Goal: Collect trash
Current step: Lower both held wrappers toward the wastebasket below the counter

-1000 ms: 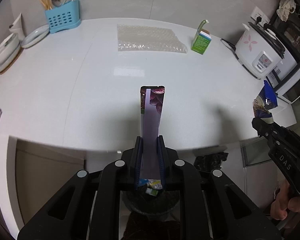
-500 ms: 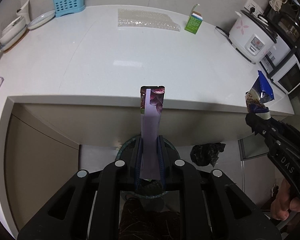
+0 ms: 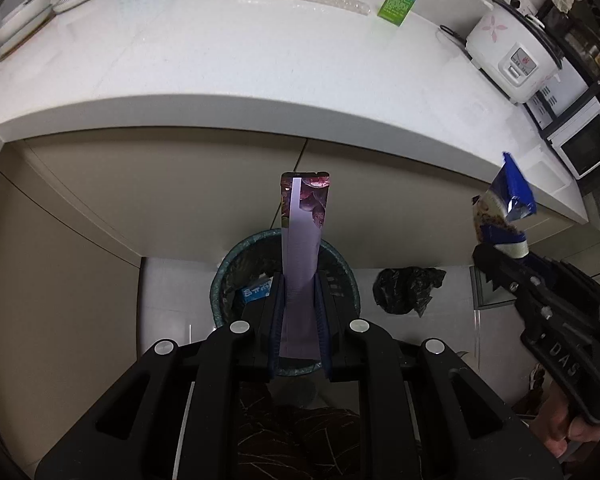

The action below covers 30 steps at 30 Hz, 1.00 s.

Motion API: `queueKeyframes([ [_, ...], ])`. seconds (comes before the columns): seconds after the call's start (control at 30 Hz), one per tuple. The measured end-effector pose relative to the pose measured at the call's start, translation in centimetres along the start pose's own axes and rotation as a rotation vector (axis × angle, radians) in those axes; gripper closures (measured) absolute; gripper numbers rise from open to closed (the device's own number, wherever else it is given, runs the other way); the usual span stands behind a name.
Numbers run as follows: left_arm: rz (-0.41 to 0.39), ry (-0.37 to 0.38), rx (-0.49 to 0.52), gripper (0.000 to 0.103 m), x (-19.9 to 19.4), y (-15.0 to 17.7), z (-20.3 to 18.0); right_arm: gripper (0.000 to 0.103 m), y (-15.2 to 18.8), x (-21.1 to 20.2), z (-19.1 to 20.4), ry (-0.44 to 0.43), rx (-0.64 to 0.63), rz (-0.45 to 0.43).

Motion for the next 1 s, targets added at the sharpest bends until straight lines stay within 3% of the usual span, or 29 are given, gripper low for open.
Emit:
queueKeyframes([
  [0.33, 0.062, 0.008, -0.015, 0.089, 3.3, 1.5, 1.5, 0.074, 4.1, 4.9, 0.8, -0.005, -0.052, 0.125],
  [0.83, 0.185, -0.001, -0.003, 0.089, 7.5, 4.1, 3.2, 0.072, 6.9, 10.7, 1.9, -0.033, -0.045, 0.262],
  [1.0, 0.2, -0.011, -0.01, 0.089, 7.9, 4.3, 3.9, 0.062, 6.9, 12.0, 2.0, -0.042, -0.047, 0.284],
])
Point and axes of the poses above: each gripper's, at about its wrist camera, not at the fingertips, and x roughly the way its jaws point, z to its left, y to its underside, the point moved 6 cm from there along x, roughly the way its jaws point, and after that the axes turned 9 degrees about -z, right-handed, at the moved point
